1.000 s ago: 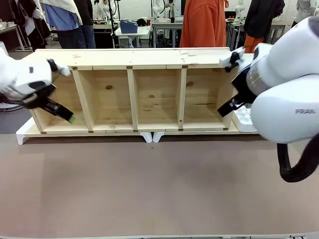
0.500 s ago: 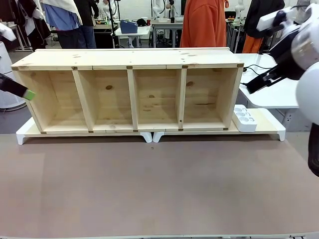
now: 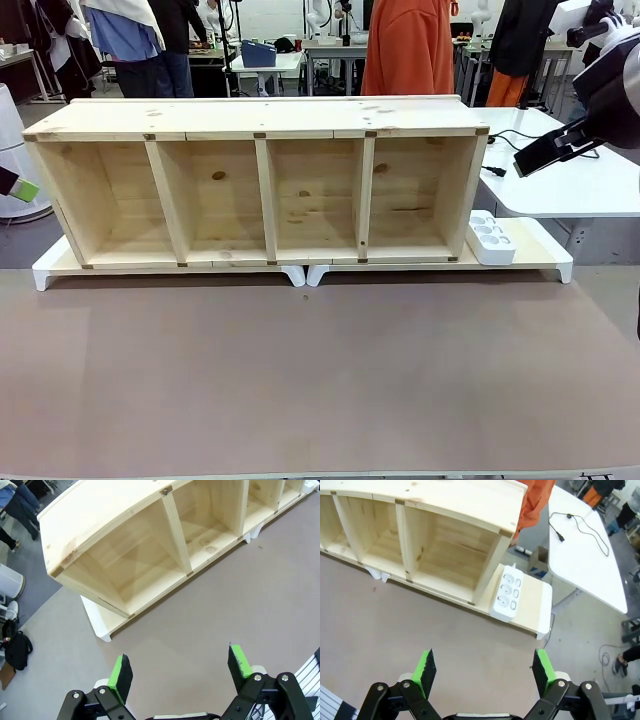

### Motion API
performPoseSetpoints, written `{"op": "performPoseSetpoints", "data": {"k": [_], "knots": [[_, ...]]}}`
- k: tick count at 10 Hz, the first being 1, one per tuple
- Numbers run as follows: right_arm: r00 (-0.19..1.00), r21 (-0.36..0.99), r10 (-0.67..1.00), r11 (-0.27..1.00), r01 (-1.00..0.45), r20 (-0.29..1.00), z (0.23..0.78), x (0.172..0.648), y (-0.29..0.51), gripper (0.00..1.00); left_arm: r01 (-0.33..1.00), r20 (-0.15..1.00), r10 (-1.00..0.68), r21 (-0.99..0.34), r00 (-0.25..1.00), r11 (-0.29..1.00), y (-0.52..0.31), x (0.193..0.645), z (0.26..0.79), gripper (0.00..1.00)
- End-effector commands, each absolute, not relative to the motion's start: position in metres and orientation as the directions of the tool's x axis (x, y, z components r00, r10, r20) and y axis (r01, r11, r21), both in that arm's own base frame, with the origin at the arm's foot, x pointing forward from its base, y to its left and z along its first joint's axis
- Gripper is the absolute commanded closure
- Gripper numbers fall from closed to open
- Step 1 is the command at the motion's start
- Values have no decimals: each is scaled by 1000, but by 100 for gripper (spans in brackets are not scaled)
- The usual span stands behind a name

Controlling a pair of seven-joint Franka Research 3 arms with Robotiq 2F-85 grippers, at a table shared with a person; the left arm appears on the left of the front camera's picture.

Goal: Perform cable management.
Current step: When the cord part of the Power Cable appears at the lower middle area of the table and stops, grasp the cord part of the Power Cable.

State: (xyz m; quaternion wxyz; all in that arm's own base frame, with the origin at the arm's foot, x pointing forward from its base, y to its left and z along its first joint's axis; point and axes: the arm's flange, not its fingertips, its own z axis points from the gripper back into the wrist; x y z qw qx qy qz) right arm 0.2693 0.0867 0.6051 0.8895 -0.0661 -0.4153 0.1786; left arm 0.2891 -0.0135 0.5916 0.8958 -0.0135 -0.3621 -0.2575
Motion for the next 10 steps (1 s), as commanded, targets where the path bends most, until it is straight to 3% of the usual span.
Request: {"op": "performPoseSetpoints", "data": {"k": [1,10], "knots": [[593,-271,377,926,-263,711,604,271,85,0,465,660,-446,162,605,870,-12,289,593,0],[593,-271,377,926,-263,711,604,271,85,0,465,660,-446,162,605,870,-12,289,593,0]]}}
